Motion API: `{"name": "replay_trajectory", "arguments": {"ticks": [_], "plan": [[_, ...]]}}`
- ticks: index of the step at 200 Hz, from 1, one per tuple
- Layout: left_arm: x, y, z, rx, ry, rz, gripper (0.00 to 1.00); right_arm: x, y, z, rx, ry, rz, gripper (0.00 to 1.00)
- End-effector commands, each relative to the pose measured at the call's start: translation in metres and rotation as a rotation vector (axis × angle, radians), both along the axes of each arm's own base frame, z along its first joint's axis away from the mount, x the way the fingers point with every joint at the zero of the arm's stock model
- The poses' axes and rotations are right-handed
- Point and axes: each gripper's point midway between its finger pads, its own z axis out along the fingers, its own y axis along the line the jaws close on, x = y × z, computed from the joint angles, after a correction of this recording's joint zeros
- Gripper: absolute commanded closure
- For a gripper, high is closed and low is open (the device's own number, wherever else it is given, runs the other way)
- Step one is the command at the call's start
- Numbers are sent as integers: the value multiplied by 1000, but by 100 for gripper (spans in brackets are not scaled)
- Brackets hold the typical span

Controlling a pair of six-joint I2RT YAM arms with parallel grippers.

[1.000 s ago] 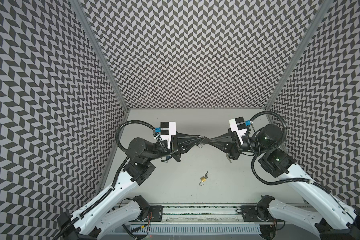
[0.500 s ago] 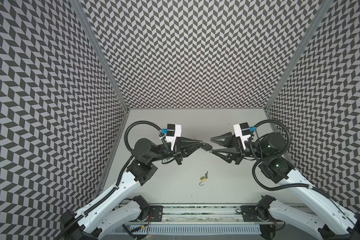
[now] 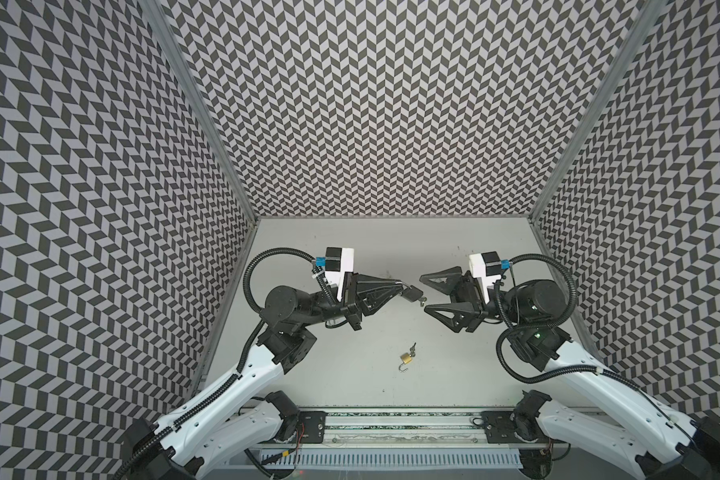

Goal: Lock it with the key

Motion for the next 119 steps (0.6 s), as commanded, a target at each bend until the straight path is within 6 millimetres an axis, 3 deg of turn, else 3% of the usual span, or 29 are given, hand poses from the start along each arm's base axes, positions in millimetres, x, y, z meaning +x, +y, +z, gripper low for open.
{"name": "replay_trajectory", "arguments": {"ticks": [1, 47, 91, 119], "plan": [[-7, 9, 21, -92, -25, -1, 100, -14, -1, 26, 97, -59, 43, 31], [-8, 6, 22, -99, -24, -18, 100, -5, 7, 23, 149, -4, 40, 38], [-7, 5, 20, -98, -20, -15, 100, -10, 9, 24, 172, 11, 81, 47], [-7, 5, 19, -99, -19, -14, 100, -12, 11, 25, 174, 12, 94, 59]]}}
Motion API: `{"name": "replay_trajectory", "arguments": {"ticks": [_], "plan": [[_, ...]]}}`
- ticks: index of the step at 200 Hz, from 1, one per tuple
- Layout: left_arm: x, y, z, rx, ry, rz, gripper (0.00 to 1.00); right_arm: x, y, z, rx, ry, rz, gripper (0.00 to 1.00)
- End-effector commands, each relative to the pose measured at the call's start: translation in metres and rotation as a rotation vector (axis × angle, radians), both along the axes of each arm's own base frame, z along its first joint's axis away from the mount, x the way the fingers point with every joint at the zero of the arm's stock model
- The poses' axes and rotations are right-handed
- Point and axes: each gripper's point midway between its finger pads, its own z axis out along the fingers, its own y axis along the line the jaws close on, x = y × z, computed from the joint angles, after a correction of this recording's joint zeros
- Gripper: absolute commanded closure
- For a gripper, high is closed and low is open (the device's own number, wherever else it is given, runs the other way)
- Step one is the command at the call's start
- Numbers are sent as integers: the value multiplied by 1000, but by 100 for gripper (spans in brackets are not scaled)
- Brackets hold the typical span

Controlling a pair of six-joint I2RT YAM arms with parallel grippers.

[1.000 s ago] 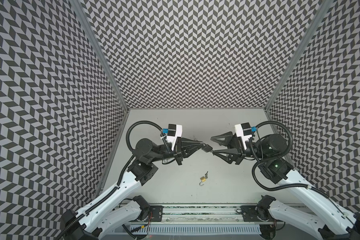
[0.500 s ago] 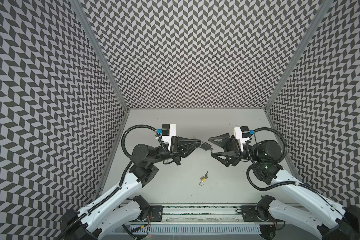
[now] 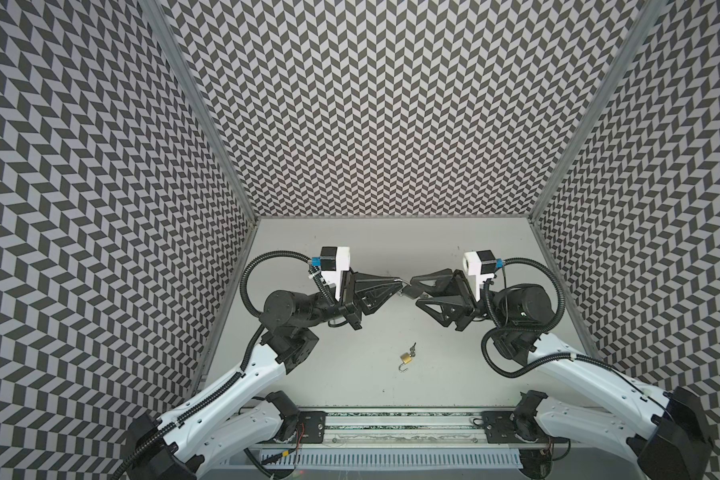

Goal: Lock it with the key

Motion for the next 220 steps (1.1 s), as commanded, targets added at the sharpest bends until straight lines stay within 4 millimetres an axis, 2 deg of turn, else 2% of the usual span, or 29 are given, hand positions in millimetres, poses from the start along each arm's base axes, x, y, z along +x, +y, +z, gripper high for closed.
{"name": "replay_trajectory", "arguments": {"ticks": [1, 27, 44, 55, 113, 148, 181, 220], "plan": [[-4, 4, 9, -41, -17, -3, 100, -9, -4, 13, 52, -26, 23, 60], [-4, 4, 8, -39, -15, -3, 100, -10, -5, 15, 61, -21, 32, 71], [-3, 3, 7, -37, -12, -2, 100, -12, -5, 16, 67, -16, 43, 86], [-3, 4, 7, -40, -14, 2, 100, -13, -5, 17, 68, -15, 48, 100], [2, 3, 0, 16, -14, 53, 100, -7, -9, 23, 32, -12, -32, 100], [3, -6, -16, 169, -30, 65, 100, 5, 2, 21, -177, -50, -105, 100], [2, -6, -29, 275, -71, 87, 100, 9, -8, 31, -227, -81, -136, 100], [0, -8, -36, 323, -81, 75, 100, 10, -18, 42, -227, -99, -143, 100]]}}
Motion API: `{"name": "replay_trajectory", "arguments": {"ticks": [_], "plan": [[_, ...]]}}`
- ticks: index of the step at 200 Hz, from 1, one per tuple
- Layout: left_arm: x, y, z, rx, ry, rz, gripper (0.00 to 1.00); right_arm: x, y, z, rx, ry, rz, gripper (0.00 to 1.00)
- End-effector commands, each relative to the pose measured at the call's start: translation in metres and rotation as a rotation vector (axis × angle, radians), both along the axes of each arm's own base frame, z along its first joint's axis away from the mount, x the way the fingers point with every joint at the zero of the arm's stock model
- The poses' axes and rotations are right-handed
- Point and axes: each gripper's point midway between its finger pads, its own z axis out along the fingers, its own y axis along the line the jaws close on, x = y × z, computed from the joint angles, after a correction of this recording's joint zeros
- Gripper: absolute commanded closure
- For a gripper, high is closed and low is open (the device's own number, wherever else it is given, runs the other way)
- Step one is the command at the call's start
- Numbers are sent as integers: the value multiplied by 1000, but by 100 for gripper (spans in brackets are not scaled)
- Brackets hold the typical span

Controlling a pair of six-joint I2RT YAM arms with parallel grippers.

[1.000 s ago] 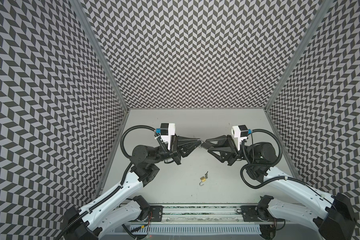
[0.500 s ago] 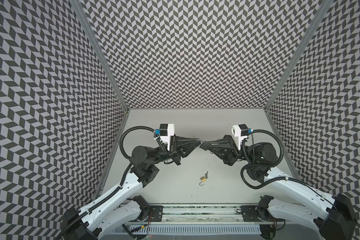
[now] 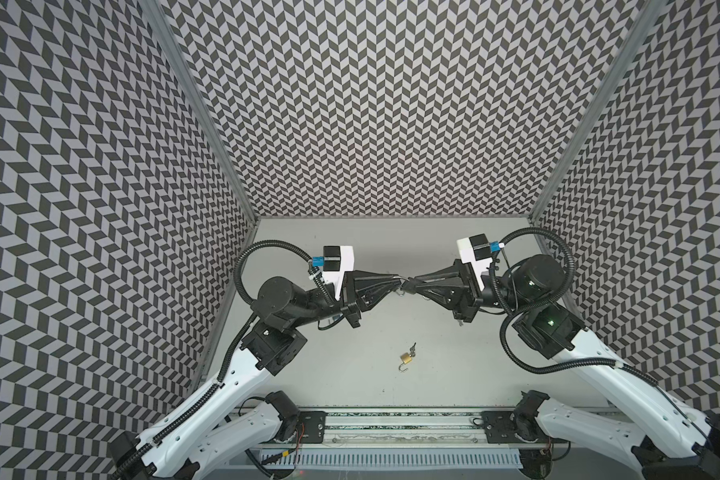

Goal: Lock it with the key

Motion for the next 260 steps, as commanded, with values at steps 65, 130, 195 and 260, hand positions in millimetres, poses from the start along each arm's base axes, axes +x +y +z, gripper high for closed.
{"name": "replay_trajectory", "arguments": {"ticks": [65, 130, 195, 260], "plan": [[-12, 5, 1, -103, 78, -79, 100, -12, -18, 23, 186, -77, 17, 50], [-10, 11, 12, -186, 79, -68, 100, -19, -14, 11, 288, -37, 45, 24], [-9, 8, 11, -190, 86, -84, 100, -15, -3, 8, 276, -7, 77, 33], [-10, 7, 11, -186, 85, -92, 100, -17, 3, 10, 272, 2, 100, 49]]}}
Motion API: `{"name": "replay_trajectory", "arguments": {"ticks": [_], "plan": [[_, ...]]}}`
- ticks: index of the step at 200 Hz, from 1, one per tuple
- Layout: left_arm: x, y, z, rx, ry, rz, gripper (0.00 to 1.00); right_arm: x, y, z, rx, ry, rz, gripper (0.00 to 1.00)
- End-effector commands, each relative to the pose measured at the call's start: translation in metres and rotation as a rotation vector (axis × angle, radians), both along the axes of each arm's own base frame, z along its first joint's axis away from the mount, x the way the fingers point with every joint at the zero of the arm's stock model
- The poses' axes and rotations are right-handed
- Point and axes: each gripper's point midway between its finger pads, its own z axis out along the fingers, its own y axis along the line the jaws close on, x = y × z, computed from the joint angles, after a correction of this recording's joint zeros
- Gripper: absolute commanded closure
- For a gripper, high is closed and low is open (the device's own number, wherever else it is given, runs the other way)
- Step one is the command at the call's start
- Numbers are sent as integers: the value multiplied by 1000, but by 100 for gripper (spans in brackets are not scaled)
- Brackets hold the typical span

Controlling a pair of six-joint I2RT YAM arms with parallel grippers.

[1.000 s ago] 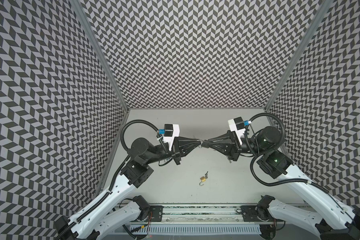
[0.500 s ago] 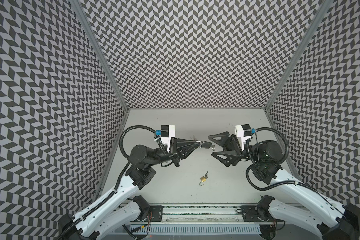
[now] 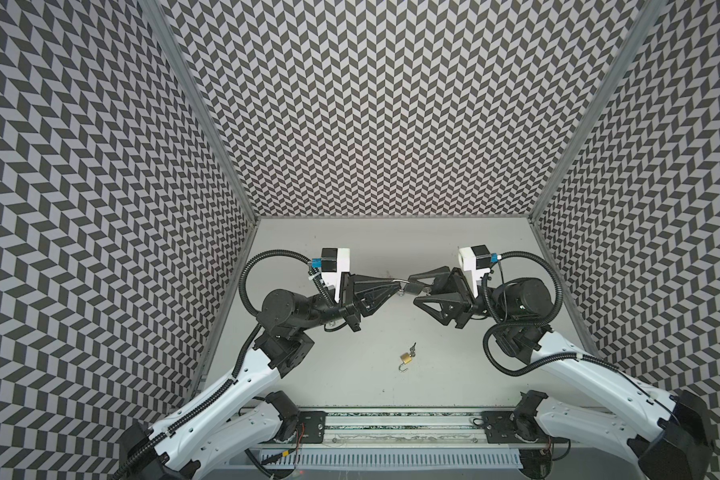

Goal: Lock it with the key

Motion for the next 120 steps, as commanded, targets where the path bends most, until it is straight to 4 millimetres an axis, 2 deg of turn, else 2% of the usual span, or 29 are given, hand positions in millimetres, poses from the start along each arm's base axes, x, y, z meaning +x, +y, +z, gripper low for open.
{"name": "replay_trajectory", "arguments": {"ticks": [1, 43, 58, 70, 100, 120], "plan": [[-8, 4, 12, -38, -33, -13, 100, -8, -5, 21, 54, -45, 10, 49], [-7, 4, 11, -37, -35, -12, 100, -10, -6, 25, 66, -45, 11, 50], [-8, 4, 10, -34, -34, -17, 100, -10, -6, 24, 66, -46, 14, 59], [-7, 3, 9, -32, -33, -16, 100, -10, -6, 24, 66, -46, 18, 61], [-8, 4, 9, -32, -35, -18, 100, -9, -7, 25, 73, -44, 9, 58], [-8, 4, 9, -32, -35, -13, 100, -9, -7, 25, 76, -39, 4, 51]]}}
